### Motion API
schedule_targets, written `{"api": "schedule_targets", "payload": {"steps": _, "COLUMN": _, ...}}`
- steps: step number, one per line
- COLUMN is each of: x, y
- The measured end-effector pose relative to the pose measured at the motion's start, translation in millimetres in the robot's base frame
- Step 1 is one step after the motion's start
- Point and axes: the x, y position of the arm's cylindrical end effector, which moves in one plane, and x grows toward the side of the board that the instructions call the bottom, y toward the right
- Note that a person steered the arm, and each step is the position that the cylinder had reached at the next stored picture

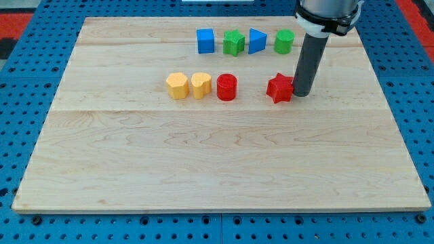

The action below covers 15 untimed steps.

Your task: Push the red star to the right of the red circle

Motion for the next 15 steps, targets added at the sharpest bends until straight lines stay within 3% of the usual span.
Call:
{"api": "schedule_targets", "payload": {"steps": 6, "x": 0, "y": -42}}
{"api": "schedule_targets", "payload": {"steps": 9, "x": 24, "y": -42}}
{"api": "schedule_targets", "payload": {"steps": 15, "x": 12, "y": -44}}
